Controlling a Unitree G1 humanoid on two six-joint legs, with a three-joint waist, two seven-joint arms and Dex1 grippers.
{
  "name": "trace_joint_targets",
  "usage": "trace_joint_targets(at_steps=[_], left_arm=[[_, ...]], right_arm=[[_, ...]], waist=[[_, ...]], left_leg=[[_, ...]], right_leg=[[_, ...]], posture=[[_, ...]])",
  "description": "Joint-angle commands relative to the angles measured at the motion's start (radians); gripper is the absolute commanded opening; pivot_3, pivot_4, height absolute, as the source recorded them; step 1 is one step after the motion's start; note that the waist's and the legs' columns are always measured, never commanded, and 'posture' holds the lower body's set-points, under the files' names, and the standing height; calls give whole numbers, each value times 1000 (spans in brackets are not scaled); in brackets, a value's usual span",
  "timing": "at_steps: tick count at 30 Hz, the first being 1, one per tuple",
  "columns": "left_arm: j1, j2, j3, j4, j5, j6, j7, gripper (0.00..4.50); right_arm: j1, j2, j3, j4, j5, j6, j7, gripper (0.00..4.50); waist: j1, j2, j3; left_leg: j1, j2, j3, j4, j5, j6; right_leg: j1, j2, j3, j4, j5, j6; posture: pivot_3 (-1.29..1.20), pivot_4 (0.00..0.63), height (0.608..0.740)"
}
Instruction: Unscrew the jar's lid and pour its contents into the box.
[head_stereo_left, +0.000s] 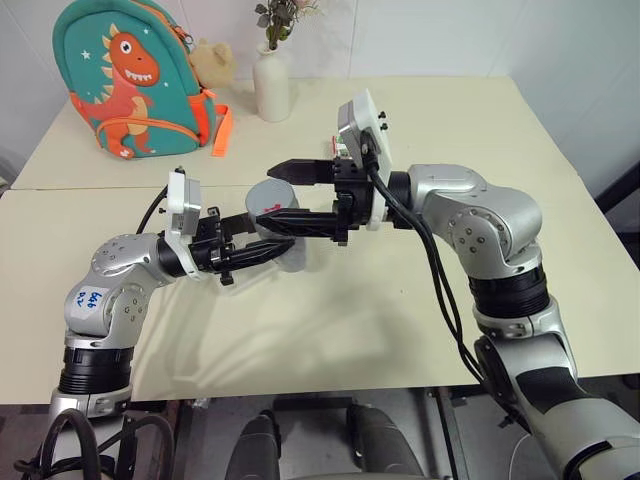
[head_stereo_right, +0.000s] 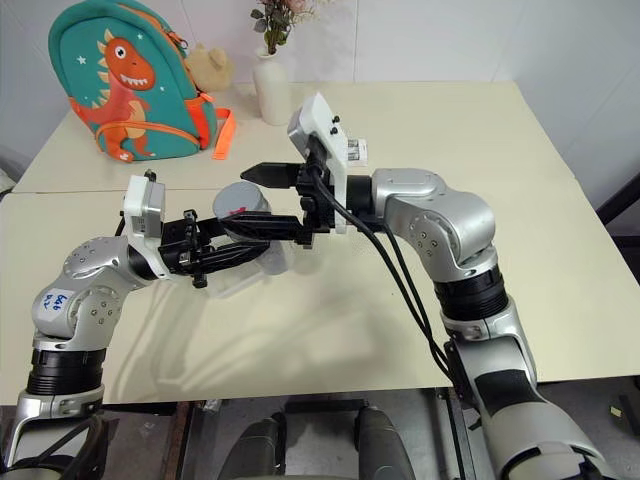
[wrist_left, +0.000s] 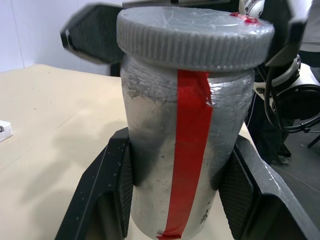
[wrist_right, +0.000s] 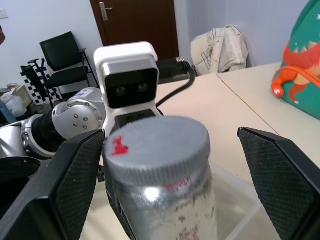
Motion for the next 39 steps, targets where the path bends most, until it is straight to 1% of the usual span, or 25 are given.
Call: trace_joint_targets(at_steps=[1,9,20,27,31,36,39], left_arm=[[3,14,2,-41,-15,7,-9,1965],[2,33,0,-39,-5,5,-24,1965],[20,37,10,-49,-14,-3,-36,1965],[19,28,8,-49,-16,-4,-36,1965],[20,28,12,-49,-19,-1,-41,1965],[18,36,15,-45,-14,4,-38,1965],[17,39,14,-43,-9,4,-37,1965]], right_arm=[[-30,13,2,-13,-4,-22,18,4464],[-40,13,12,17,-40,-32,46,4464],[-37,-94,-32,96,-63,-61,127,4464],[-38,-135,-57,144,-58,-82,176,4464],[-29,-161,-69,179,-57,-96,229,4464],[-19,-182,-91,156,-5,-88,315,4464],[-14,-165,-99,101,32,-66,315,4464]], waist=[[0,0,0],[0,0,0],[0,0,0],[0,0,0],[-1,0,0],[0,0,0],[0,0,0]], left_leg=[[0,0,0,0,0,0],[0,0,0,0,0,0],[0,0,0,0,0,0],[0,0,0,0,0,0],[0,0,0,0,0,0],[0,0,0,0,0,0],[0,0,0,0,0,0]], right_leg=[[0,0,0,0,0,0],[0,0,0,0,0,0],[0,0,0,0,0,0],[0,0,0,0,0,0],[0,0,0,0,0,0],[0,0,0,0,0,0],[0,0,0,0,0,0]], posture=[[0,150,740],[0,150,740],[0,150,740],[0,150,740],[0,150,740],[0,150,740],[0,150,740]])
